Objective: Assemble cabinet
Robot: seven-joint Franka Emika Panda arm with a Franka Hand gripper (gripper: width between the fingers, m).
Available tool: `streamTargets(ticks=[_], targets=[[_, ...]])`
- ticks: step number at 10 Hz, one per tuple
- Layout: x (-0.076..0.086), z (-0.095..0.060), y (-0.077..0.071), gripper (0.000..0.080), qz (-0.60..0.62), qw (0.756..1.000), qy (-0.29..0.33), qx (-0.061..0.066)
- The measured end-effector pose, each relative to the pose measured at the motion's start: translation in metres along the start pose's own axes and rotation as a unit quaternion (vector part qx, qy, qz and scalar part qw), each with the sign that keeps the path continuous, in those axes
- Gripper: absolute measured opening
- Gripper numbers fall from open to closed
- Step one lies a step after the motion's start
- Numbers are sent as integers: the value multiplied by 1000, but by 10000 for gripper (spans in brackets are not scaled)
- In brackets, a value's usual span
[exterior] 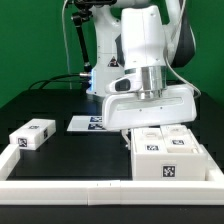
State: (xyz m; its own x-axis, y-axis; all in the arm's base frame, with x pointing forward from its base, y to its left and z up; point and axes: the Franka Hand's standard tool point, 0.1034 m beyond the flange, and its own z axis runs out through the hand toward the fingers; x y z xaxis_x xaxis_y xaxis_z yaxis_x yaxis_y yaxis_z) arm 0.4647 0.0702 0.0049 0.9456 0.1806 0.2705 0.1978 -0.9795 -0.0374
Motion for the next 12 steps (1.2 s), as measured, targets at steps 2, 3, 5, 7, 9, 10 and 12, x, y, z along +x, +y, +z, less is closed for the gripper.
streamTargets(ticks=[2,3,5,7,9,10,12], targets=[[0,0,0,797,0,1000,0,0],[-1,0,-1,797,8,1000,1,-1],[-11,-1,-5,797,23,1000,-2,-3],[-10,-1,-8,797,22,1000,-5,-1],[-9,-1,-10,797,19,1000,-4,-1],[-9,-2,-15,797,28,1000,-2,-1],[-10,0,-13,797,40,999,-8,-5]])
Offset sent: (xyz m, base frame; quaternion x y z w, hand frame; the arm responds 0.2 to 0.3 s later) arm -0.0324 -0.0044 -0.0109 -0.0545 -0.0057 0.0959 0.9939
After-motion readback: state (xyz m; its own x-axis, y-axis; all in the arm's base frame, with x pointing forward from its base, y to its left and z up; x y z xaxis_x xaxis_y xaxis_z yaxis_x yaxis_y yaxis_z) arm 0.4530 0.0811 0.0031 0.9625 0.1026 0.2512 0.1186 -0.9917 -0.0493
